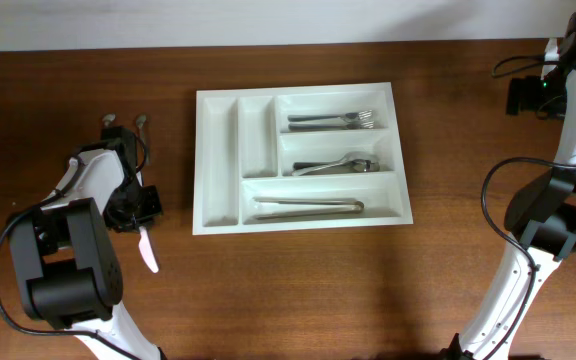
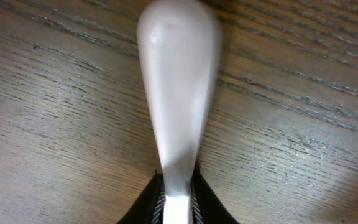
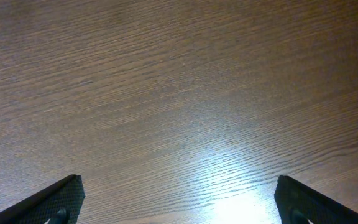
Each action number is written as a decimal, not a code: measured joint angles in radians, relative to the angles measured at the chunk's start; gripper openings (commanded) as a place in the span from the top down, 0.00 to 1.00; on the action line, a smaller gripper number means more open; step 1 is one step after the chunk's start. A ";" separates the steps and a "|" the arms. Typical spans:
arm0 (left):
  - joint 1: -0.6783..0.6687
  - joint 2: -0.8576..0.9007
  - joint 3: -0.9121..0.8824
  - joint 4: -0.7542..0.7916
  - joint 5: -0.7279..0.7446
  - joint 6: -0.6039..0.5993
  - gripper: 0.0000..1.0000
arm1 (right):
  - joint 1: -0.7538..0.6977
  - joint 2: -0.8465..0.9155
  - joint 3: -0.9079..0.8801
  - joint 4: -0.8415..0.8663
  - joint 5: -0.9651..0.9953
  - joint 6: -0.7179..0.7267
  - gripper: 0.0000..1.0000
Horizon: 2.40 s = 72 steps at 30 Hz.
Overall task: Pack container
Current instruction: 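Adjust the left gripper position above the white utensil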
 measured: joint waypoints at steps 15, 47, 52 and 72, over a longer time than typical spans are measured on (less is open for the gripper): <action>0.000 0.000 0.040 -0.041 -0.007 0.014 0.91 | 0.000 0.000 0.000 0.000 0.000 0.000 0.01; -0.017 0.000 0.251 -0.134 0.013 -0.102 0.25 | 0.000 0.000 0.000 0.000 0.000 0.000 0.01; -0.018 0.000 0.208 -0.130 0.023 -0.121 0.24 | 0.000 0.000 0.000 0.000 0.000 0.000 0.01; -0.018 0.000 0.108 -0.064 0.039 -0.149 0.24 | 0.000 0.000 0.000 0.000 0.000 0.000 0.01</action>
